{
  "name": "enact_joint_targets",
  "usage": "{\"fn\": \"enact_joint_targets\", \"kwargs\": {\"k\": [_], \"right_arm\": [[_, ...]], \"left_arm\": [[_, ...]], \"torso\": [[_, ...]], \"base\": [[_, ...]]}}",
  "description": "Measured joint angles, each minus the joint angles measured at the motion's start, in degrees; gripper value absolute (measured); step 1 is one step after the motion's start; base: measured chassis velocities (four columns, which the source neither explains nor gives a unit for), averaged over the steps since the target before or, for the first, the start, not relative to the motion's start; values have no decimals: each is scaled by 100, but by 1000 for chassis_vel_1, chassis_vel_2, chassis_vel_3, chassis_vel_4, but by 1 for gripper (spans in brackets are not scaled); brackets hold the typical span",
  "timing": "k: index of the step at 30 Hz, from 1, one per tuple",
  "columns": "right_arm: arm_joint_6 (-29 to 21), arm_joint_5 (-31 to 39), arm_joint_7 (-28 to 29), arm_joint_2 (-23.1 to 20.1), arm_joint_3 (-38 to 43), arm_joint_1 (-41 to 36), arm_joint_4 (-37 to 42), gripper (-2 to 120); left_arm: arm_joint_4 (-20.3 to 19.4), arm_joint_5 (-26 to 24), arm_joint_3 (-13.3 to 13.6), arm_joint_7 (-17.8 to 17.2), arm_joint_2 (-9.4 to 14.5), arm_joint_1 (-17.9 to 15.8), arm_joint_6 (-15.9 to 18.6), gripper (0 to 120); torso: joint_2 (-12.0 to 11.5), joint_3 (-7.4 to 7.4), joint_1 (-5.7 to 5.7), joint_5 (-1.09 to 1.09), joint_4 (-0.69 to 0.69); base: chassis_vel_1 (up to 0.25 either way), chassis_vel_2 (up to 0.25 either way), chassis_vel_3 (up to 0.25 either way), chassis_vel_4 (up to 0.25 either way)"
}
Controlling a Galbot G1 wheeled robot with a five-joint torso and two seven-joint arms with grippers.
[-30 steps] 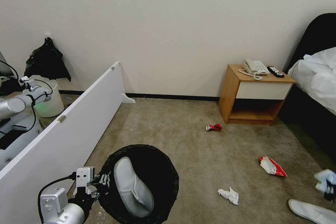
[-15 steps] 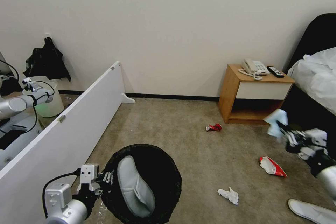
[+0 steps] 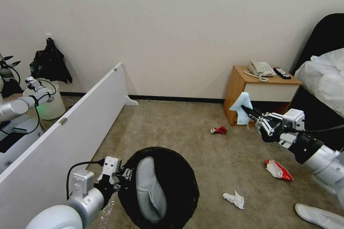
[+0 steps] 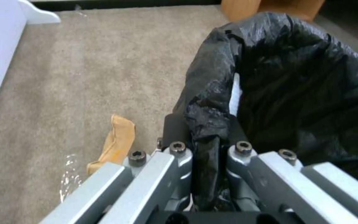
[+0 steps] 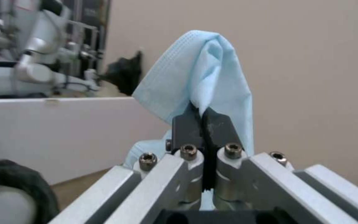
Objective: Pick up the trash bin, then pick up the garbage from the floor and place it into the trash bin.
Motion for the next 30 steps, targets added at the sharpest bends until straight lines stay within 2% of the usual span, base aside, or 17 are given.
{"fn": "enact_joint_targets", "kwargs": {"k": [2,3,6,10,12,13,15,16,18,19,21,25,30], "right_arm": [[35,34,-56,-41,-47,38,-7,0],[164,101,-262,-193,-247,164,-38,0],[275,131,-488,-316,-613,381,-106,0],[377,127,-708,-327,-1229,853,-196,0],[388,123,-754,-186,-1834,1384,-224,0],[388,123,-754,-186,-1834,1384,-224,0],[361,76,-757,87,-2610,2126,-239,0],[361,76,-757,87,-2610,2126,-239,0],[344,13,-758,286,-3259,2648,-245,0],[344,13,-758,286,-3259,2648,-245,0],[339,-101,-758,509,-3972,3108,-283,0],[339,-152,-775,661,-4409,3416,-319,0],[487,-190,-1089,862,-5151,3942,-405,0]], "left_arm": [[25,-12,36,2,23,-56,0,4],[87,-64,127,3,54,-246,-4,4],[105,-138,182,2,57,-380,-6,4],[104,-180,201,4,45,-434,-6,4],[99,-183,201,3,23,-435,-6,4],[99,-183,201,3,23,-435,-6,4],[70,-177,204,4,-7,-428,-7,4],[70,-177,204,4,-7,-428,-7,4],[58,-166,225,5,-21,-434,-7,4],[58,-166,225,5,-21,-434,-7,4],[55,-152,230,4,-41,-425,-7,4],[52,-132,220,5,-50,-357,-8,4],[32,-106,181,11,-142,-265,-9,4]], "torso": [[0,0,0,1,0],[0,0,0,-1,0],[0,0,0,-1,0],[0,-1,0,0,-1],[0,-1,0,0,0],[0,-1,0,0,0],[0,-1,0,0,0],[0,-1,0,0,0],[0,-1,0,0,1],[0,-1,0,0,1],[0,0,0,-1,1],[0,-1,0,0,0],[0,0,0,0,-1]], "base": [[0,0,0,0],[0,0,0,0],[0,0,0,0],[0,0,0,0],[0,0,0,0],[0,0,0,0],[0,0,0,0],[0,0,0,0],[0,0,0,0],[0,0,0,0],[0,0,0,0],[0,0,0,0],[0,0,0,0]]}}
